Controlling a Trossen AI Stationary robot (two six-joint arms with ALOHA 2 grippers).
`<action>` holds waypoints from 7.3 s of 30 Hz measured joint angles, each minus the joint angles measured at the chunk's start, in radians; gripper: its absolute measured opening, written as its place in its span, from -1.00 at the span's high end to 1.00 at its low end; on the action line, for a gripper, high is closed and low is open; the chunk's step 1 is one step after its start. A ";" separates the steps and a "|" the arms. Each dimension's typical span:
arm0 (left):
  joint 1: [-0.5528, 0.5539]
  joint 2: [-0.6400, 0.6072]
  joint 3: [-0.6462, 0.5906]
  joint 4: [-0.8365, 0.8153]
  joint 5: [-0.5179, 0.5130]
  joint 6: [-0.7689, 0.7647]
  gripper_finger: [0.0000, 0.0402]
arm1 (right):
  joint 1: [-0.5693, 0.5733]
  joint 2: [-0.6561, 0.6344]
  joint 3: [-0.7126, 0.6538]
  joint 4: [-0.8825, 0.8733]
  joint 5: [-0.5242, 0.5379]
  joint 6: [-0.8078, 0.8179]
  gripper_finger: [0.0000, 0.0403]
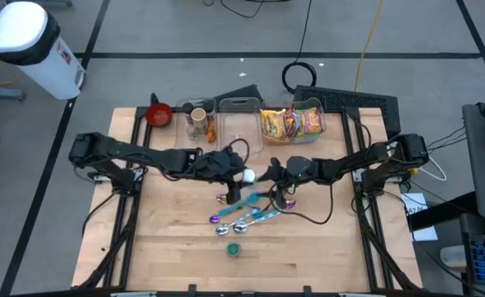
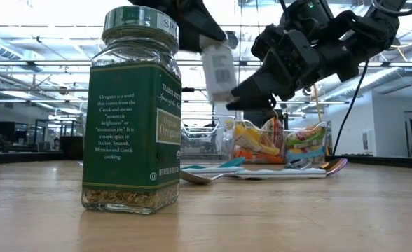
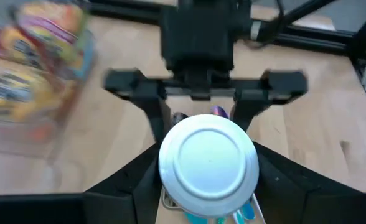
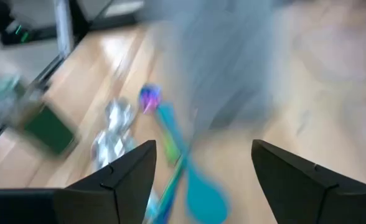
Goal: Pick & Place Food Item
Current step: Put the white seasoning bottle into the left transparent bin, then put the green seasoning bottle into the left transparent bin
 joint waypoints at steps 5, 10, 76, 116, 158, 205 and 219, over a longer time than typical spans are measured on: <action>-0.018 -0.107 0.000 -0.113 -0.162 0.007 -0.04 | 0.005 0.003 -0.004 -0.033 -0.028 0.002 -0.29; -0.034 -0.223 0.000 -0.258 -0.289 -0.014 -0.04 | 0.005 0.003 -0.003 -0.032 -0.018 0.002 -0.27; 0.600 -0.381 -0.735 0.240 -0.303 -0.213 -0.73 | 0.005 0.003 -0.003 0.011 -0.011 -0.003 -0.26; 0.137 -0.782 -0.671 0.277 0.239 -0.191 -0.82 | 0.004 0.003 -0.003 -0.006 -0.011 -0.003 -0.26; -0.521 -0.327 -0.925 0.773 -0.393 -0.478 -0.82 | 0.291 0.043 -0.003 0.193 0.121 -0.213 -0.26; -0.471 -0.028 -0.282 0.078 -0.053 -0.293 -0.82 | 0.264 0.035 -0.003 0.182 0.122 -0.167 -0.26; -0.465 0.169 0.105 -0.219 -0.026 -0.089 -0.82 | 0.264 0.035 -0.003 0.174 0.122 -0.155 -0.26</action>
